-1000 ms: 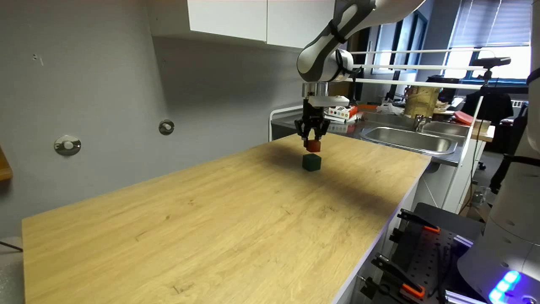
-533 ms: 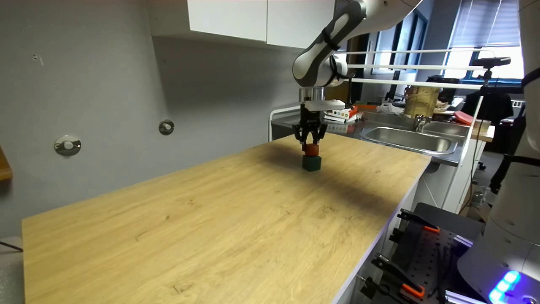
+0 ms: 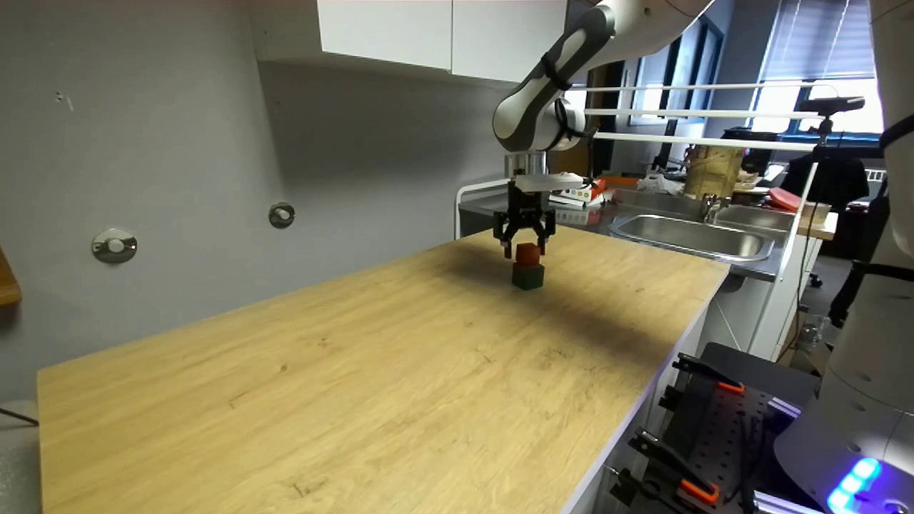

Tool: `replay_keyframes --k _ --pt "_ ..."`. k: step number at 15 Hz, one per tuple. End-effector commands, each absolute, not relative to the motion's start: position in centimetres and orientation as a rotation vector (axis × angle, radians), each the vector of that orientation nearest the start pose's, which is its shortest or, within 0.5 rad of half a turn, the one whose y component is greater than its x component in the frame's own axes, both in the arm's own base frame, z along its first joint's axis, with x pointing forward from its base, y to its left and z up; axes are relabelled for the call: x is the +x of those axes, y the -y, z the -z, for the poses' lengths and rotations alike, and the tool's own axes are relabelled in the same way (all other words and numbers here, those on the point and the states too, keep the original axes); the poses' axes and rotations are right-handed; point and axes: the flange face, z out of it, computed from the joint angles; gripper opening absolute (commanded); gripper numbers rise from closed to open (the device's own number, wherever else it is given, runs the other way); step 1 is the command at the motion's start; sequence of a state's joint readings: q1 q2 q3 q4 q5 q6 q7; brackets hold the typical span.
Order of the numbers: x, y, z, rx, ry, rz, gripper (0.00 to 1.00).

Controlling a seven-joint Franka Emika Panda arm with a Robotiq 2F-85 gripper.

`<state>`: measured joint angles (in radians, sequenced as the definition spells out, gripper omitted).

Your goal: Put the orange block on top of the green block

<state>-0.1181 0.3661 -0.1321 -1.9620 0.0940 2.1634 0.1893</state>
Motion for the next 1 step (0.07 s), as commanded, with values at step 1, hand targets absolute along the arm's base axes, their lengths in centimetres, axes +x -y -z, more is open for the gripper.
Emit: replay_keyframes --k 1 --pt "58.00 13.11 -28.44 -3.000 -0.746 -0.296 1.00"
